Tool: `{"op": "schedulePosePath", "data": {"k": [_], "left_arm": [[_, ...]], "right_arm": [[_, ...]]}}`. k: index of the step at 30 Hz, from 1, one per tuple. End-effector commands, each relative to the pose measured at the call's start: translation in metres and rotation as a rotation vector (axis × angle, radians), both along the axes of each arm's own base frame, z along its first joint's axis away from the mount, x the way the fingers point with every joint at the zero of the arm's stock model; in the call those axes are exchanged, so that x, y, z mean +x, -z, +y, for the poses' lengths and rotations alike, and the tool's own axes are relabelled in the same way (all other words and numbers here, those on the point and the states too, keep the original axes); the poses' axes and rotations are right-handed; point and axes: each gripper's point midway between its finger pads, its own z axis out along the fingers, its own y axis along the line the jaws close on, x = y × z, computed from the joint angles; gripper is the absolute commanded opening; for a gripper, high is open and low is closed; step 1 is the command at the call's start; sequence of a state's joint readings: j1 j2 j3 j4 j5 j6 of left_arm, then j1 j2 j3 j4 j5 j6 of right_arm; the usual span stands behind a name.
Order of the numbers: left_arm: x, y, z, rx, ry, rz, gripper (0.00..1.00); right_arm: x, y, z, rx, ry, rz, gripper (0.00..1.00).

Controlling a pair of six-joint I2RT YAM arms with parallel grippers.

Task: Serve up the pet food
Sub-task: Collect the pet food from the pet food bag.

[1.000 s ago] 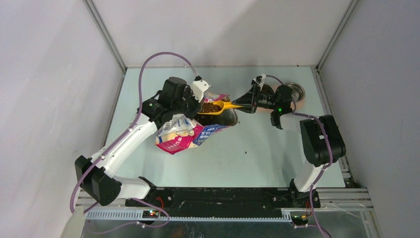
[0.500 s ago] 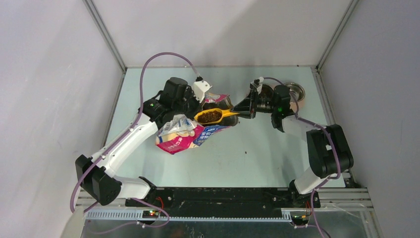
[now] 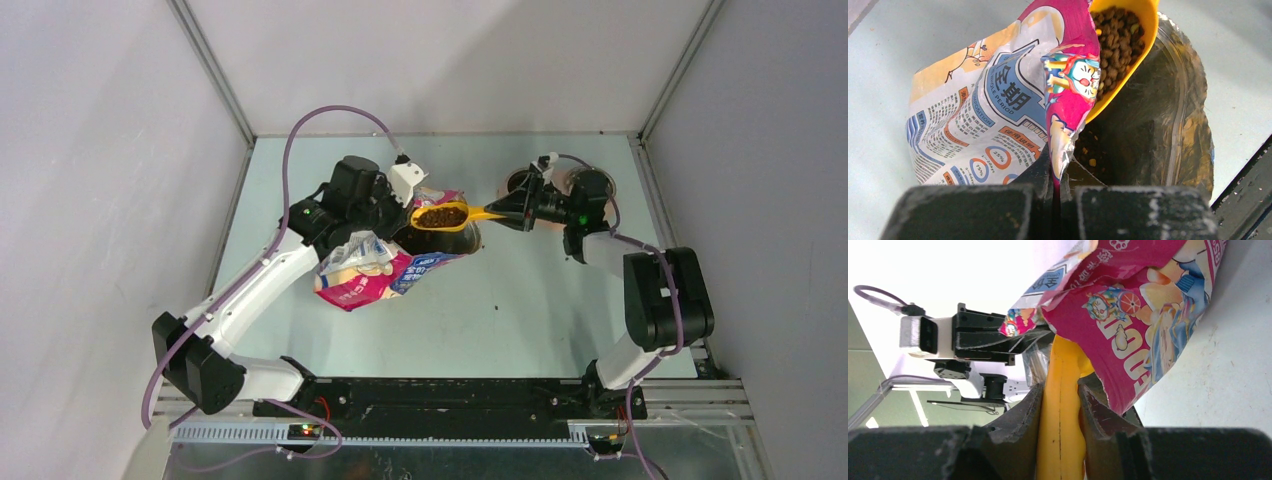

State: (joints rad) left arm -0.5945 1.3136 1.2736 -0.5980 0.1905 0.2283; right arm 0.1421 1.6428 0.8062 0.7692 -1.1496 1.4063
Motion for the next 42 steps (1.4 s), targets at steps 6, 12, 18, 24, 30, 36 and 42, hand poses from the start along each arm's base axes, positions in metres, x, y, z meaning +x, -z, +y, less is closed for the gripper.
{"op": "schedulePosePath", "data": {"k": [6, 12, 18, 24, 30, 36, 42], "left_arm": [[-0.004, -0.01, -0.011, -0.03, 0.047, -0.004, 0.0], [-0.003, -0.009, -0.012, -0.029, 0.047, -0.002, 0.0], [-0.004, -0.009, -0.015, -0.026, 0.052, 0.0, 0.0], [-0.004, -0.009, -0.015, -0.025, 0.052, -0.001, 0.0], [-0.005, -0.013, -0.015, -0.03, 0.052, -0.01, 0.0], [-0.007, -0.016, -0.012, -0.032, 0.047, -0.022, 0.0], [-0.007, -0.017, -0.012, -0.033, 0.048, -0.025, 0.0]], "right_arm": [[-0.002, -0.033, -0.019, 0.059, -0.014, -0.104, 0.0], [-0.002, -0.031, -0.018, 0.058, -0.013, -0.103, 0.0], [0.004, -0.009, -0.005, -0.103, 0.042, -0.115, 0.0], [0.012, -0.002, 0.016, -0.291, 0.093, -0.144, 0.0], [0.017, 0.02, 0.047, -0.523, 0.094, -0.139, 0.0], [0.013, 0.068, 0.077, -0.693, 0.037, -0.097, 0.0], [-0.008, 0.092, 0.129, -0.588, -0.166, -0.039, 0.0]]}}
